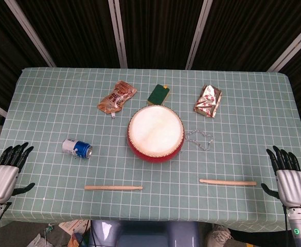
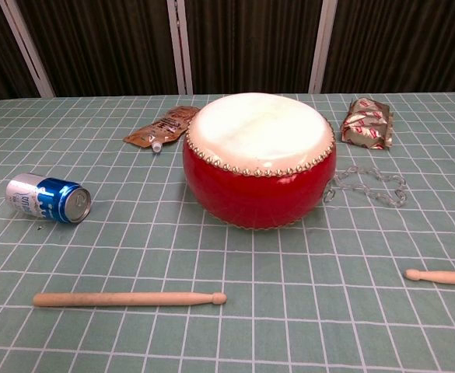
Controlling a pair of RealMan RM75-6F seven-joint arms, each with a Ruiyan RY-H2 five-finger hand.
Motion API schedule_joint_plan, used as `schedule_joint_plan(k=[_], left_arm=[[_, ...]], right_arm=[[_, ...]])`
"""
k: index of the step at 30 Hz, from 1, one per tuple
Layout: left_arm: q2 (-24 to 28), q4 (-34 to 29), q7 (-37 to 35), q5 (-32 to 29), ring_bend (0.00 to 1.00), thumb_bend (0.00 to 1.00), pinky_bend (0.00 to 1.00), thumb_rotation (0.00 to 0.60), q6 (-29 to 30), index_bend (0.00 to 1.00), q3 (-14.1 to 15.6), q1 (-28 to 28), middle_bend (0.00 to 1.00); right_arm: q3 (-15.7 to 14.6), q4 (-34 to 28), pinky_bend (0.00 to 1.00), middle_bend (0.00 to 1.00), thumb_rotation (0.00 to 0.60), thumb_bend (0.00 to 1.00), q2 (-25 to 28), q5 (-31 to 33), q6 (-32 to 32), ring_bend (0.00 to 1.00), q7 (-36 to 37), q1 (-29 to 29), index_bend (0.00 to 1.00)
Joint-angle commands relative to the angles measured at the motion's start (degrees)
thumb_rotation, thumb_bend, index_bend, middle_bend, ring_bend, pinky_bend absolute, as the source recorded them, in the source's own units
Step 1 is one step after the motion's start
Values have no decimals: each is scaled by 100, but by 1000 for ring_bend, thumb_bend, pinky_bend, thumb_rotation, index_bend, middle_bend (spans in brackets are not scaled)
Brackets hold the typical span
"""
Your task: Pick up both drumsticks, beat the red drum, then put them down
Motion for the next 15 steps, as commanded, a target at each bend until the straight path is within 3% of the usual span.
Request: schedule_joint_plan(k=[1,13,15], left_arm=[[1,3,-5,0,0,0,10,600,-2,0,0,-1,0],[1,-5,8,6,0,0,10,600,15,0,3,8,0],[-2,-2,6,-11,0,0,10,600,-9,0,-3,-2,0]], right_arm=[[1,10,61,0,600,216,-8,-4,6,0,1,-2,0],[-27,31,62,0,600,216,-2,-93,50,0,64,-16,0],[-38,20,132,22,600,216,-10,-123,48,53,68,-11,0]])
